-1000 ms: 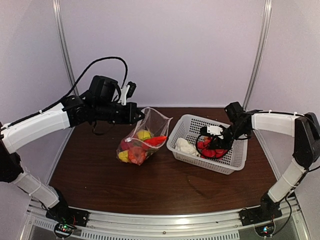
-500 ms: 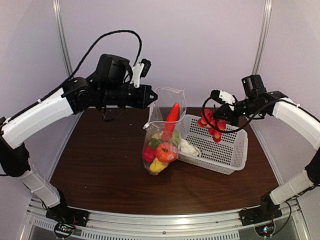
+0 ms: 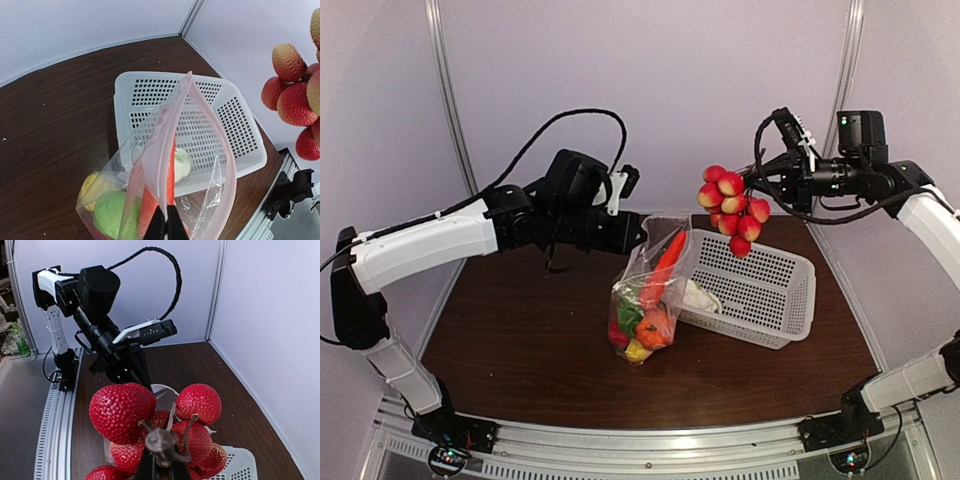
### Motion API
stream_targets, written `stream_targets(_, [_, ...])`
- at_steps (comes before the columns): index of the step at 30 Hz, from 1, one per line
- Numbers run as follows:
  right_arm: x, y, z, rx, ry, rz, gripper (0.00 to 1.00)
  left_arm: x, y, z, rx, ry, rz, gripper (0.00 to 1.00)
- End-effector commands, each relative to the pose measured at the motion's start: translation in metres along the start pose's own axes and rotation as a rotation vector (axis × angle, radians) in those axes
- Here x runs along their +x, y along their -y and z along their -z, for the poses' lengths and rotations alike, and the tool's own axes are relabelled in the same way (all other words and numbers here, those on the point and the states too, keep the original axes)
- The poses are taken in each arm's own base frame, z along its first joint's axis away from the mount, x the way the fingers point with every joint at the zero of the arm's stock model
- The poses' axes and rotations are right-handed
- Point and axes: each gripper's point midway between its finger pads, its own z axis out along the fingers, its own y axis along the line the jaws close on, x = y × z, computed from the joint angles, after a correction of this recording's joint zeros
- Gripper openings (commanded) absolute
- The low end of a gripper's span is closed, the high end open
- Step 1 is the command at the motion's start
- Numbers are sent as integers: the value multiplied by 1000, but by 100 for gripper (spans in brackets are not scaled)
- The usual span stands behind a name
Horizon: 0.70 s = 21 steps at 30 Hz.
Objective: Place the food in the zip-top bag and seal the zipper
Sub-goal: Place the fake fruit in the zipper food storage bag.
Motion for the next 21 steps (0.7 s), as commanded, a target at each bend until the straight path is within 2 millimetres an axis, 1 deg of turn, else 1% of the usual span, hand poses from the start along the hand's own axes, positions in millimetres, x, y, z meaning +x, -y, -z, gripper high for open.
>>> stream_targets(1, [-51, -25, -16, -193, 198, -91, 0, -51, 27, 39, 109, 173, 60, 0])
stream_targets(3, [-65, -30, -24, -226, 240, -101, 0, -58, 32, 47, 129, 191, 66, 0])
stream_targets(4, [-72, -32, -28, -247, 256, -144, 0, -60, 34, 49, 140, 192, 70, 0])
stream_targets(7, [-89, -35, -37, -292, 325, -162, 0, -57, 45, 49, 199, 163, 85, 0])
stream_targets(9, [-96, -31, -44, -306, 365, -170, 0, -54, 45, 48, 201, 153, 95, 0])
stream_targets(10, [-96, -29, -48, -306, 373, -167, 0, -54, 44, 48, 199, 152, 100, 0])
stream_targets(12, [-88, -26, -59, -296, 375, -152, 0, -54, 41, 50, 183, 160, 108, 0])
stream_targets(13, [-80, -24, -65, -289, 366, -150, 0, -54, 38, 51, 171, 166, 117, 0])
stream_targets(15, [-63, -24, -76, -288, 347, -155, 0, -54, 35, 56, 163, 177, 138, 0])
stream_targets(17, [-44, -26, -84, -293, 335, -154, 0, -56, 27, 60, 130, 202, 162, 0])
stream_targets(21, [-2, -31, -103, -302, 269, -181, 0, -56, 23, 68, 120, 222, 187, 0])
